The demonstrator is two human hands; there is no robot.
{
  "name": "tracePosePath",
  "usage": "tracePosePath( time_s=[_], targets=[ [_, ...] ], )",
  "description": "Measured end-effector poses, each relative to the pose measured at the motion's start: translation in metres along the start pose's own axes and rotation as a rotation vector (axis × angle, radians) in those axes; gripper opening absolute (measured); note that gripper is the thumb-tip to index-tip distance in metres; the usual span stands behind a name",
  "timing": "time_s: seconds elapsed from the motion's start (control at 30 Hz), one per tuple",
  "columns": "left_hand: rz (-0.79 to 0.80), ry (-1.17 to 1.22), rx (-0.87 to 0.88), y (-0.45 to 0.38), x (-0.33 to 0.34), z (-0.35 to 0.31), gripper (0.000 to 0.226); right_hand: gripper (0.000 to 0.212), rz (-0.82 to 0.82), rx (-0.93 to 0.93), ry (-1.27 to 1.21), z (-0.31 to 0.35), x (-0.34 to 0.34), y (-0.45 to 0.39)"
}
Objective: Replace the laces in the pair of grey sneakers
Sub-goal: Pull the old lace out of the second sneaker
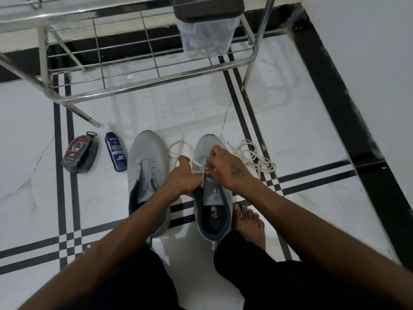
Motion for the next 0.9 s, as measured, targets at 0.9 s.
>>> tracePosePath(
  time_s=[0.9],
  targets=[
    [-0.161,-0.231,0.252,-0.004,0.003,-0.007,0.065,0.015,-0.007,-0.001,0.068,0.002,0.006,-0.009]
  ],
)
Point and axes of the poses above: each hand's wrist, its own y-axis away from the middle knuckle, its own x-axis out of the palm, z = x × y, the point moved 3 cm from there along -y, towards the middle knuckle, and after that the axes turned 4 degrees about -y, right-handed, at the moved point
